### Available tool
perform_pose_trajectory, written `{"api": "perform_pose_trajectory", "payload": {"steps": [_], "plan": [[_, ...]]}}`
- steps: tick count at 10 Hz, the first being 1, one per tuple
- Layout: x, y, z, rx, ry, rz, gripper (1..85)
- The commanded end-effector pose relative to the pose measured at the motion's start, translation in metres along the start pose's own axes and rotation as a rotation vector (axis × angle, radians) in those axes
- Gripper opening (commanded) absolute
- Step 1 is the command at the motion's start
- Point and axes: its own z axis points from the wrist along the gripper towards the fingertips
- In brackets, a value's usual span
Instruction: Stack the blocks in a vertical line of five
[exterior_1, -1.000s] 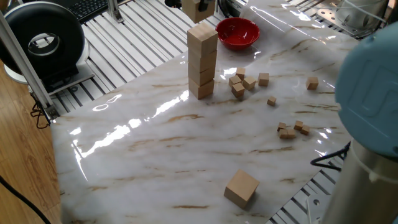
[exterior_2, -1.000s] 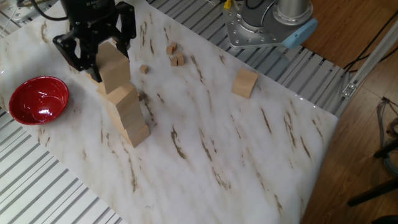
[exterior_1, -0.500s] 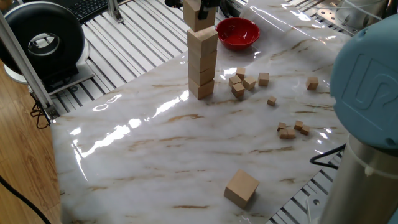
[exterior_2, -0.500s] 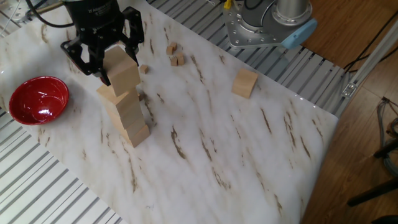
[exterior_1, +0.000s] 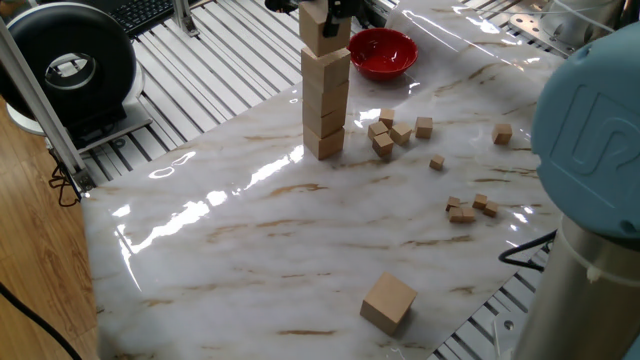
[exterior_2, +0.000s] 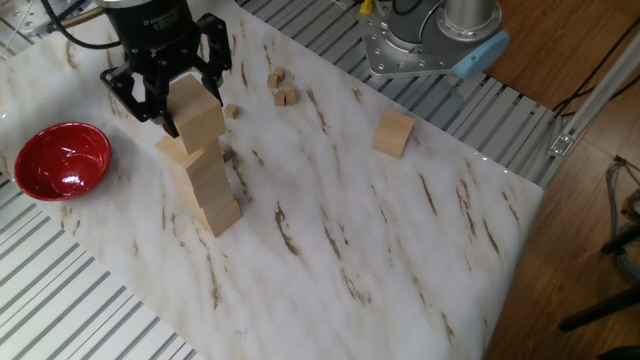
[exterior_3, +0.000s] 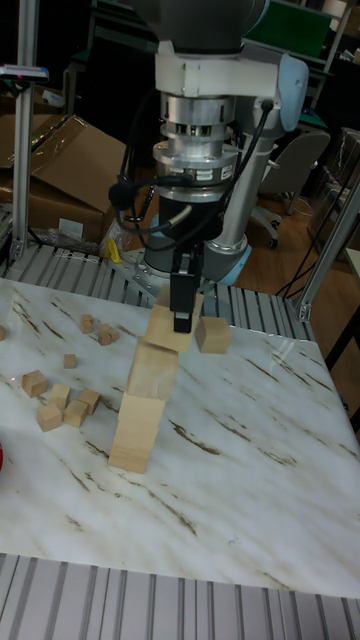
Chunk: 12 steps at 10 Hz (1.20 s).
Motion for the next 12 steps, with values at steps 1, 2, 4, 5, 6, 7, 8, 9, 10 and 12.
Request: {"api": "perform_pose_trajectory", "payload": {"steps": [1, 2, 4, 5, 6, 7, 8, 9, 10, 12], "plan": [[0.007, 0.001, 0.004, 0.005, -0.008, -0.012, 43.7], [0.008, 0.001, 0.005, 0.007, -0.008, -0.021, 43.7], [0.011, 0.001, 0.009, 0.007, -0.014, -0.028, 44.0], [0.01, 0.001, 0.01, 0.01, -0.02, -0.037, 44.0], [0.008, 0.001, 0.011, 0.01, -0.031, -0.046, 44.0], [0.01, 0.002, 0.013, 0.01, -0.033, -0.048, 44.3], [0.011, 0.002, 0.013, 0.01, -0.031, -0.049, 44.7], [0.012, 0.002, 0.013, 0.011, -0.025, -0.054, 44.7], [0.013, 0.002, 0.014, 0.013, -0.023, -0.054, 44.7], [0.015, 0.002, 0.015, 0.011, -0.015, -0.065, 44.7]]}}
